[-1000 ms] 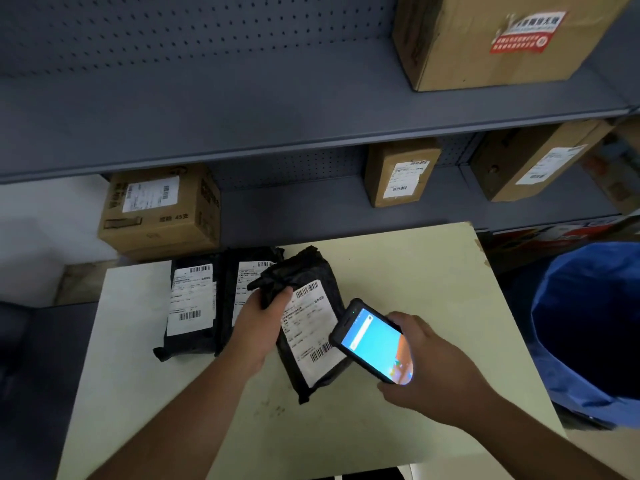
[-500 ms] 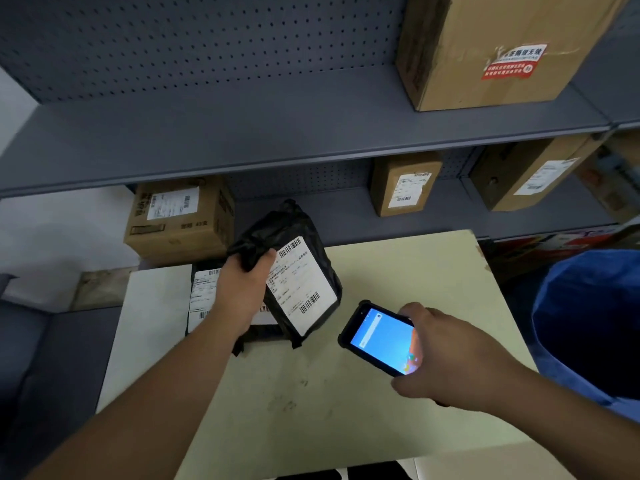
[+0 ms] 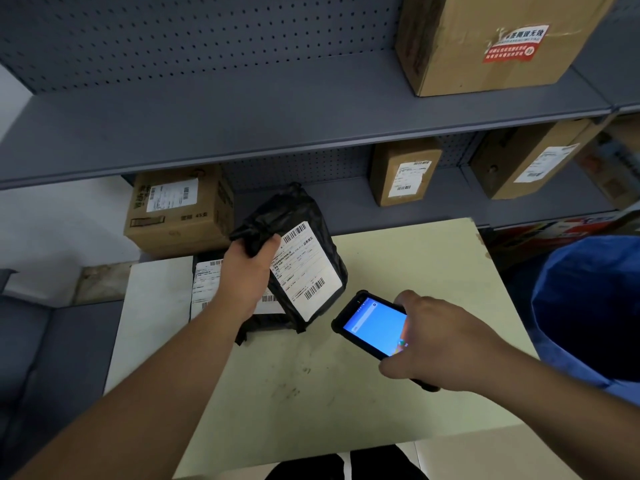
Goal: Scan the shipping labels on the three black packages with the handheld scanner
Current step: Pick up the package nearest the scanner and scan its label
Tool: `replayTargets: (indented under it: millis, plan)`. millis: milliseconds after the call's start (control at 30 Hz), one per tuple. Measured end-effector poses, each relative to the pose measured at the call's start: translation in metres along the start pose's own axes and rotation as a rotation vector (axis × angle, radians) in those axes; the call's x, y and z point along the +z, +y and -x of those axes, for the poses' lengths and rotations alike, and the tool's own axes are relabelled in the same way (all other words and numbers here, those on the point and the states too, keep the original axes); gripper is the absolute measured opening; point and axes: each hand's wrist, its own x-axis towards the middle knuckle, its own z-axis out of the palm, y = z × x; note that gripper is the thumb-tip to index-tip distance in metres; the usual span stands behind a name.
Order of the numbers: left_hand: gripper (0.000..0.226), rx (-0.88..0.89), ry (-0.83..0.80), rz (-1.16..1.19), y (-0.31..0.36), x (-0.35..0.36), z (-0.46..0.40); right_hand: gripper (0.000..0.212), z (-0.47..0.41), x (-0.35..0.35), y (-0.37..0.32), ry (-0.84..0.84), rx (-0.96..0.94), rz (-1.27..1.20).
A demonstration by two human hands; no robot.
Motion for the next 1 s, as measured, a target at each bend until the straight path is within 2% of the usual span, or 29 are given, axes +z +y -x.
replayTargets:
  millis: [433,700,833,1000]
  plan:
    - [0.019,-0.025,-0.006,-0.046,-0.006,0.002,-0.004,0.052,0.001,0.004,-0.001,-0.003,0.015,-0.029]
    - [0.052,-0.172,-0.084,-0.112,-0.025,0.023,-0.006,0.06,-0.001,0.004,0.021,0.0,0.073,-0.083]
    - [0.038,-0.246,-0.148,-0.145,-0.043,0.049,-0.008,0.063,-0.003,0.007,0.039,-0.006,0.115,-0.146]
    - [0.042,-0.303,-0.225,-0.148,-0.061,0.089,-0.015,0.062,-0.01,0.01,0.061,-0.018,0.18,-0.214]
